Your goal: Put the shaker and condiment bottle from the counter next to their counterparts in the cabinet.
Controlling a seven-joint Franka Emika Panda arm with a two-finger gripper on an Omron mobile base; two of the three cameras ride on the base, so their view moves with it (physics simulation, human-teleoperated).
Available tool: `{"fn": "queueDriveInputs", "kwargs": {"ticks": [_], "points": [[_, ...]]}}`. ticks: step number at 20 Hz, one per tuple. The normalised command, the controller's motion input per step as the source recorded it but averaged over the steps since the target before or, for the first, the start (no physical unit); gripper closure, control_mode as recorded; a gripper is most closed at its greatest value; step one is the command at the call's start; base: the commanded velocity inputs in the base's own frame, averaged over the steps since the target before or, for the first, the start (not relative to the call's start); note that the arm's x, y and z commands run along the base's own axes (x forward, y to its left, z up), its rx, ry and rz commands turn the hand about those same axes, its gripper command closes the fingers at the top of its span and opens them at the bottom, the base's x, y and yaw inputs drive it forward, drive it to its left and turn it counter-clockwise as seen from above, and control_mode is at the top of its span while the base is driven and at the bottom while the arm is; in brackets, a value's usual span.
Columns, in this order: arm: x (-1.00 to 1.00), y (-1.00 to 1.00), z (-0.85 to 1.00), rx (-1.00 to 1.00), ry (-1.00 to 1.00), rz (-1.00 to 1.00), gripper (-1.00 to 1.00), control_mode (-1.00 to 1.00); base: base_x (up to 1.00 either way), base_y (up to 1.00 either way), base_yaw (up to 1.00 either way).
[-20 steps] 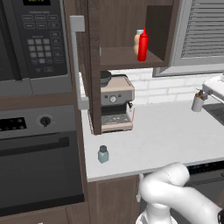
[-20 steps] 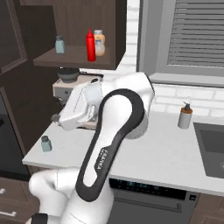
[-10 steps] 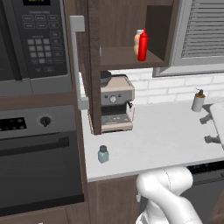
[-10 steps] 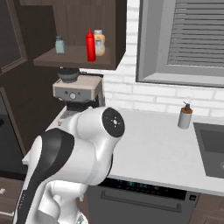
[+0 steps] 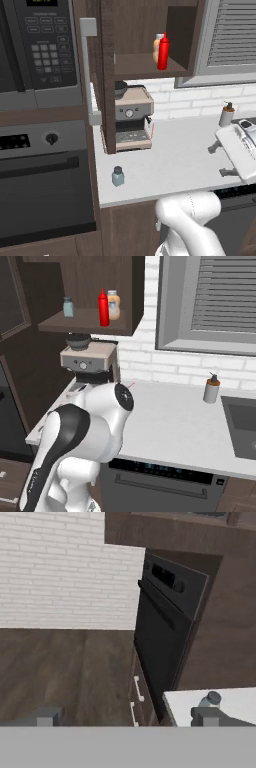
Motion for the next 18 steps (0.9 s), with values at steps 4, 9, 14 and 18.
{"fn": "queueDriveInputs", "kwargs": {"ticks": [4,9,14,18], "points": [[0.13,0.41,-0.14,0.00,0.00,0.23,-1.00,-1.00,0.00,0.00,0.00],[0.00,0.61,-0.07,0.00,-0.04,-0.27,-1.00,-1.00,0.00,0.00,0.00],[0.00,0.94,-0.39,-0.07,0.00,-0.14,-1.00,-1.00,0.00,0.00,0.00],[0.08,0.08,-0.05,0.00,0.05,0.00,-1.00,-1.00,0.00,0.00,0.00]]}}
